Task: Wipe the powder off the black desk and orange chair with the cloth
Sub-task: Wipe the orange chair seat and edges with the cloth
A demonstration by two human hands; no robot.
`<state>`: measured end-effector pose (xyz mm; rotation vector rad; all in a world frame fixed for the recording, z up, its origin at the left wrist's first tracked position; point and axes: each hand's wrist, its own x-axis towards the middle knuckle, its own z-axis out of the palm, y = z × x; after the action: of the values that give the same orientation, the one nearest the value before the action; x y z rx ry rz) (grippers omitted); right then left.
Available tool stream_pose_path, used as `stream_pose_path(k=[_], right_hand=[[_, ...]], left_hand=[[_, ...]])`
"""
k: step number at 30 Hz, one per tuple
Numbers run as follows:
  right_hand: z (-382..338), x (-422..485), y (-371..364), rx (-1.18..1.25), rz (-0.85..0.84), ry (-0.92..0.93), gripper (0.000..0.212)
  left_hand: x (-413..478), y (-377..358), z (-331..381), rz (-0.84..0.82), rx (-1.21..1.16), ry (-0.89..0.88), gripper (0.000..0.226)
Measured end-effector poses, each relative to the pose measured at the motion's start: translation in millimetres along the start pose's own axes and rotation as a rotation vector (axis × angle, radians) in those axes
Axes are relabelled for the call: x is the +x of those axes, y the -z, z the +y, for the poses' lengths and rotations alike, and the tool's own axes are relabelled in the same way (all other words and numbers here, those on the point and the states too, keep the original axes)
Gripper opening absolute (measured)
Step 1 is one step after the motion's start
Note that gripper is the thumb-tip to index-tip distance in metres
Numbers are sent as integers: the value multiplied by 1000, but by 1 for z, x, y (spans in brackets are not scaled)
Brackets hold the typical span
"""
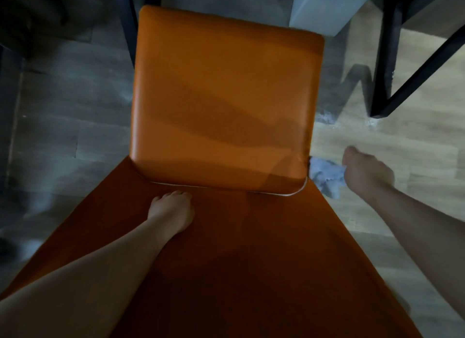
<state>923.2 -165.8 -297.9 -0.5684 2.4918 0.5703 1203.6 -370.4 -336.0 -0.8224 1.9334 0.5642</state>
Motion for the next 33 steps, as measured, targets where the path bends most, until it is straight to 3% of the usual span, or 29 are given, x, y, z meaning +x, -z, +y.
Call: stream_pose_path(k=[2,5,8,11,13,14,17,18,21,23,25,27,28,29,31,33], right_hand=[[6,-8,6,170,-79,-42,18],[-4,-21,26,585,26,10,29],[-34,-36,54,980,-194,104,37],[-56,-56,83,1330,-460,182,37],[-64,-66,94,1569,-621,283,38],[-67,-70,98,1709,-676,306,39],[-70,-70,113,2147,-725,262,20],[-69,-66,117,2282,-705,230,9],[-54,-48,120,2646,-502,60,9],[-42,-40,105,2525,-188,-79,4],[-35,-33,80,1976,46,-150,12],[-39,-34,54,1613,-6,-187,31],[-46,-34,41,1506,-69,-210,34],[-49,-32,28,1322,-85,-224,26],[-50,-25,4,1226,-77,-384,15],[-45,-24,-19,1122,-112,-317,18]], left_hand=[[-5,7,11,18,-63,-38,42],[-13,19,38,34,-293,-105,48],[-18,33,69,9,-494,-269,67],[-24,47,103,70,-605,-496,108],[-26,52,118,56,-831,-549,128],[-27,54,120,42,-951,-553,120],[-34,66,118,-4,-1074,-578,59],[-36,69,113,-11,-1102,-578,44],[-40,86,97,-15,-1205,-477,24],[-43,101,86,-11,-1276,-477,18],[-47,118,77,17,-1375,-528,22],[-48,133,72,15,-1408,-536,30],[-47,139,70,36,-1312,-487,37],[-45,145,68,85,-1081,-404,42],[-37,153,66,117,-343,-291,44],[-36,149,74,-44,202,-250,47]])
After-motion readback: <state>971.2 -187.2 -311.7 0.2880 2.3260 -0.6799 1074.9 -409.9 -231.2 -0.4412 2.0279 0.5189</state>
